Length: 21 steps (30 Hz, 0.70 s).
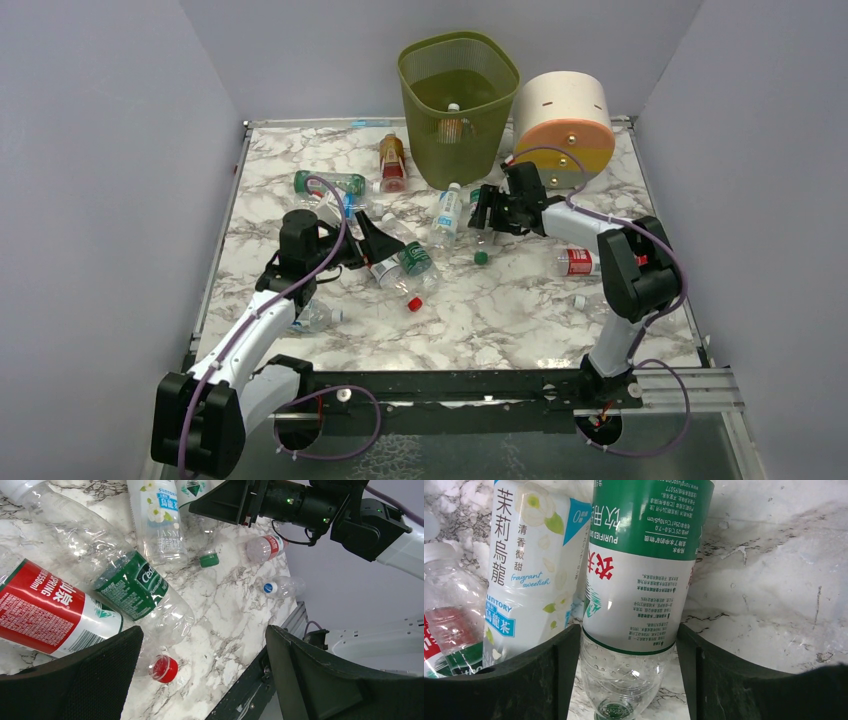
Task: Put the plastic bottles in the bin
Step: Pick up the plastic bottle at the center of the board.
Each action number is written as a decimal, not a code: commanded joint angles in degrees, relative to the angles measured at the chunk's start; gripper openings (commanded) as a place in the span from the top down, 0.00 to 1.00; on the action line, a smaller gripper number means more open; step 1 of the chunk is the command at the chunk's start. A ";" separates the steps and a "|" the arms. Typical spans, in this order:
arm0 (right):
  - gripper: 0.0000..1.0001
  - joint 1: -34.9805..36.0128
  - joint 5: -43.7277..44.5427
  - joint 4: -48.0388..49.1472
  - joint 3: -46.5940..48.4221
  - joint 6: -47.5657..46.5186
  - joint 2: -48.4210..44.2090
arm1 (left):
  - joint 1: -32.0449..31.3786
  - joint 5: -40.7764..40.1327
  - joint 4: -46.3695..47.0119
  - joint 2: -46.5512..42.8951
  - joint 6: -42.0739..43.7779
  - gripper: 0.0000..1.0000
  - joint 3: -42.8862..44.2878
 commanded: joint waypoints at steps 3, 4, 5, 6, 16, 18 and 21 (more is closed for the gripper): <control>0.37 0.96 1.66 1.01 0.53 0.10 1.63 | -0.12 0.70 1.77 -1.47 -0.25 0.01 0.73; 0.40 0.98 1.67 0.87 0.40 0.01 1.43 | -0.15 0.70 1.76 -1.60 -0.25 0.01 0.66; 0.42 1.06 1.75 0.70 0.24 0.04 1.12 | -0.15 0.70 1.77 -1.57 -0.25 0.01 0.68; 0.44 1.05 1.84 0.52 0.03 0.02 0.52 | -0.15 0.75 1.74 -1.68 -0.21 0.01 0.72; 0.49 1.24 1.38 -2.67 -2.90 -0.83 -8.38 | -0.15 1.22 1.73 -1.51 -0.16 0.01 1.20; 0.50 1.20 1.18 -3.43 -3.66 -0.93 -10.34 | -0.15 1.23 1.77 -1.70 -0.25 0.01 1.15; 0.50 1.23 0.69 -4.67 -4.76 -1.19 -13.62 | -0.13 1.07 1.75 -2.54 -0.54 0.01 0.58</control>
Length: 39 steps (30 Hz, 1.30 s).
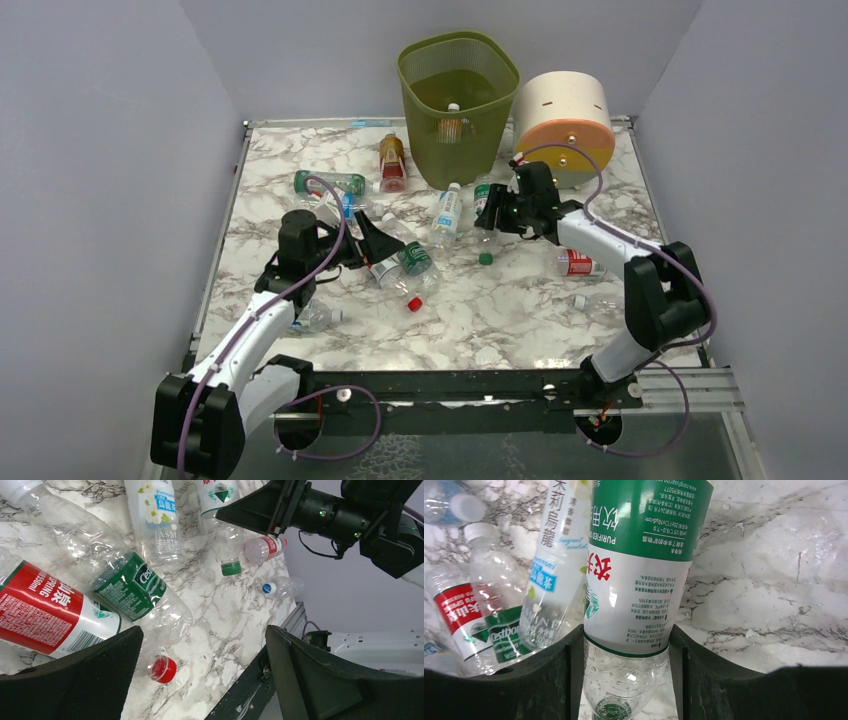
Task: Put the plastic bottles in the bin
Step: Pick up the plastic bottle at the center of the board.
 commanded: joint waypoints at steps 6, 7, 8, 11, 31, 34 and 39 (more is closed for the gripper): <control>0.51 0.39 -0.38 -5.26 -2.63 -1.17 -10.97 | -0.15 1.00 2.81 -3.15 -1.25 0.01 -1.17; 0.51 0.39 -0.45 -5.79 -2.66 -1.23 -12.00 | -0.15 1.01 3.13 -3.05 -1.42 0.01 -1.35; 0.51 0.45 -0.54 -6.28 -2.65 -1.31 -13.12 | -0.11 1.13 3.47 -2.96 -1.53 0.01 -1.46; 0.51 0.43 -1.35 -7.66 -2.30 -1.50 -16.09 | -0.15 1.44 4.00 -2.40 -1.68 0.01 -1.44; 0.51 0.40 -5.31 -16.26 7.81 -1.38 -29.41 | -0.15 1.53 4.99 -2.14 -2.16 0.01 -1.92; 0.51 0.41 -5.57 -17.20 9.75 -1.41 -30.01 | -0.15 1.54 5.11 -2.12 -2.25 0.01 -1.84; 0.51 0.48 -5.51 -18.01 13.25 -1.67 -30.23 | -0.15 1.67 5.11 -2.27 -2.25 0.01 -2.05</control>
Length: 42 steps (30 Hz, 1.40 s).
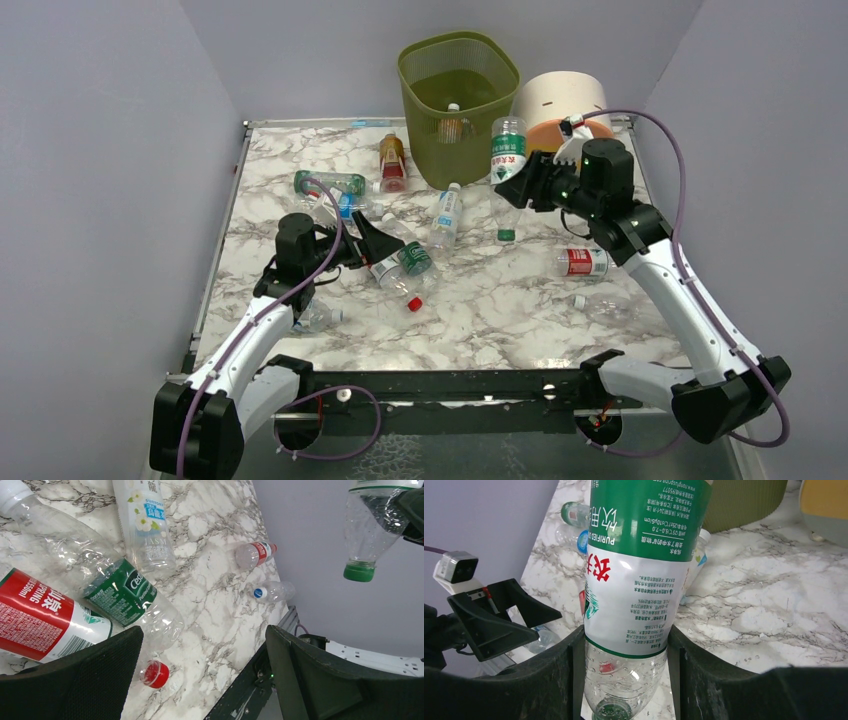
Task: Put the plastic bottles in the bin
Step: Pick up the plastic bottle at the center of the board, then place the plastic bottle in the trash bin.
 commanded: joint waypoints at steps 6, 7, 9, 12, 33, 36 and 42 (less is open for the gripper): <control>0.50 0.45 -1.53 -1.41 7.50 -0.98 0.25 | -0.13 1.55 2.58 0.15 -0.10 0.01 -1.20; 0.50 0.43 -1.65 -1.20 8.24 -0.99 0.73 | -0.15 1.64 2.61 0.32 -0.07 0.01 -1.13; 0.50 0.46 -2.10 -0.72 9.54 -0.79 1.76 | -0.15 1.65 2.68 0.48 0.00 0.01 -1.03; 0.50 0.43 -3.10 0.30 11.91 -0.35 3.61 | -0.15 1.71 2.73 0.58 0.13 0.01 -0.82; 0.48 0.37 -3.09 12.98 38.90 1.78 28.97 | -0.14 1.94 0.85 -0.84 -0.24 0.01 0.54; 0.48 0.31 -2.71 12.31 46.84 2.08 34.58 | -0.14 1.88 -0.39 -1.95 -0.33 0.01 1.10; 0.47 0.25 -0.30 16.51 53.54 2.08 40.95 | -0.17 1.04 -2.45 -4.54 -0.63 0.01 1.19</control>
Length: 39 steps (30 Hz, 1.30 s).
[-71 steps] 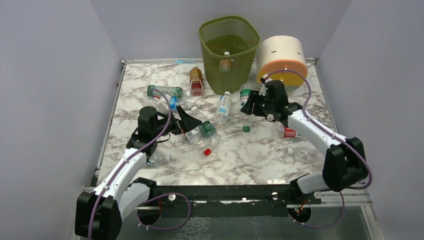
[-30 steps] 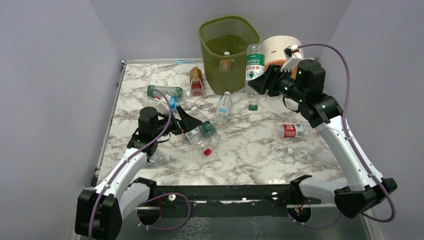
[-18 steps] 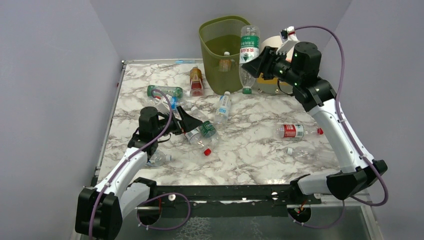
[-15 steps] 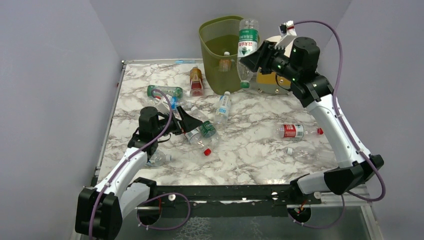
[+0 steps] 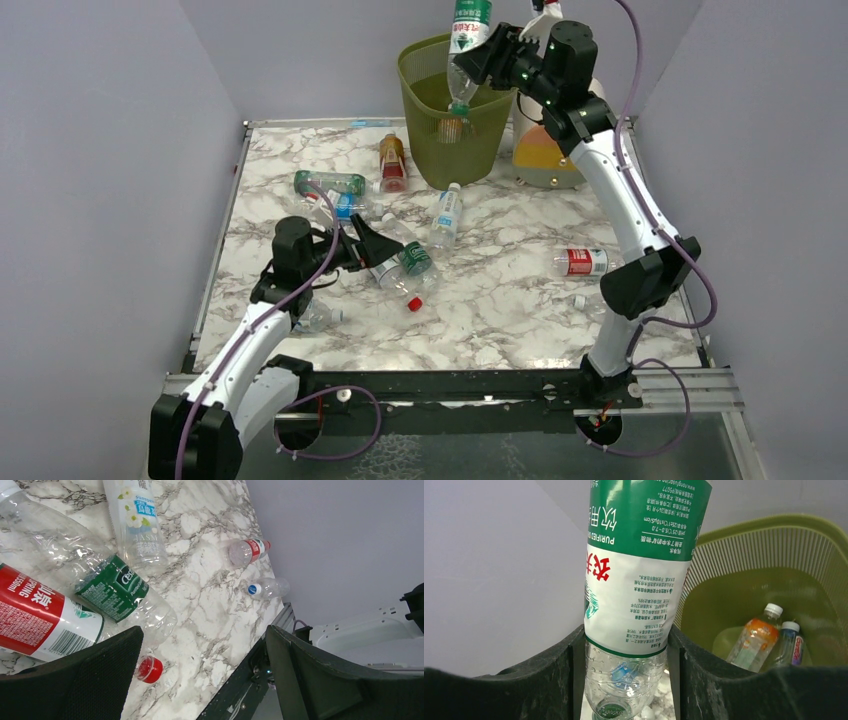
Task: Put the plastic bottles in the bin
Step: Place the plastic bottle in the trash bin.
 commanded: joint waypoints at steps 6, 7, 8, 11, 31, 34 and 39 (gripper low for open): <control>0.45 0.23 7.61 16.89 -0.10 -1.51 4.85 | -0.23 0.01 -2.93 -4.39 -0.74 0.01 1.31; 0.45 0.03 8.45 18.44 0.02 -2.14 5.59 | -0.21 0.01 -3.27 -4.57 -0.75 0.01 1.57; 0.44 -0.15 9.23 19.62 0.43 -2.81 6.49 | -0.22 -0.03 -3.74 -4.74 -0.63 0.01 1.79; 0.44 -0.91 10.12 20.89 3.92 -3.61 10.46 | -0.21 -0.35 -5.02 -5.13 -0.25 0.01 2.63; 0.04 -2.07 8.01 15.78 4.59 -6.10 14.16 | -0.17 -0.92 -6.02 -4.43 0.66 0.01 3.09; 0.03 -2.08 6.82 13.33 2.36 -5.38 10.59 | -0.22 -0.83 -6.02 -4.46 0.75 0.01 3.12; 0.01 -2.01 3.57 11.76 -9.83 -4.03 -0.55 | -0.16 -0.78 -6.02 -4.91 0.92 0.01 2.28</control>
